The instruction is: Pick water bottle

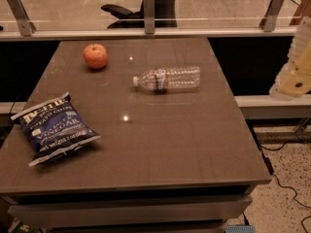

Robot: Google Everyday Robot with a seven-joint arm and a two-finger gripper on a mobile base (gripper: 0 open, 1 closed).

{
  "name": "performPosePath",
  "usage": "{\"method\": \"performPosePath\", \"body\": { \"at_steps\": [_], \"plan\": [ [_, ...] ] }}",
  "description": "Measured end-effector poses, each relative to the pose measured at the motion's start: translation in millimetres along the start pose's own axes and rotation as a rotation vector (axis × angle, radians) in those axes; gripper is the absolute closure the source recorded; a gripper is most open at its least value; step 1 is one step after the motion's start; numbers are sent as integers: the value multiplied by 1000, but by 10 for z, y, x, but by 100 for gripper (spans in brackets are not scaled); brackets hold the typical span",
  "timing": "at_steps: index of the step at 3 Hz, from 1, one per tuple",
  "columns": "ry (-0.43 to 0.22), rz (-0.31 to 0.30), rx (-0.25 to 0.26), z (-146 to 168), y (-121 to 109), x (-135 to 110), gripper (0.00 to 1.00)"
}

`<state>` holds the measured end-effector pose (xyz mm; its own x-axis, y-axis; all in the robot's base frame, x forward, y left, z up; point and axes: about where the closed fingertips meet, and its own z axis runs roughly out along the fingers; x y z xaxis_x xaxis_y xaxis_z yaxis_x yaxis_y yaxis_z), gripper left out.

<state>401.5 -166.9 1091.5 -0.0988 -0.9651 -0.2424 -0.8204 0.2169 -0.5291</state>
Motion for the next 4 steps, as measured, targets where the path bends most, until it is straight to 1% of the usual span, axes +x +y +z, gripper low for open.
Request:
{"method": "performPosePath", "body": {
  "at_steps": [3,4],
  "plan": [
    [0,0,0,-1,-1,-1,0],
    [-21,-38,-11,268,-181,-106,0]
  ]
}}
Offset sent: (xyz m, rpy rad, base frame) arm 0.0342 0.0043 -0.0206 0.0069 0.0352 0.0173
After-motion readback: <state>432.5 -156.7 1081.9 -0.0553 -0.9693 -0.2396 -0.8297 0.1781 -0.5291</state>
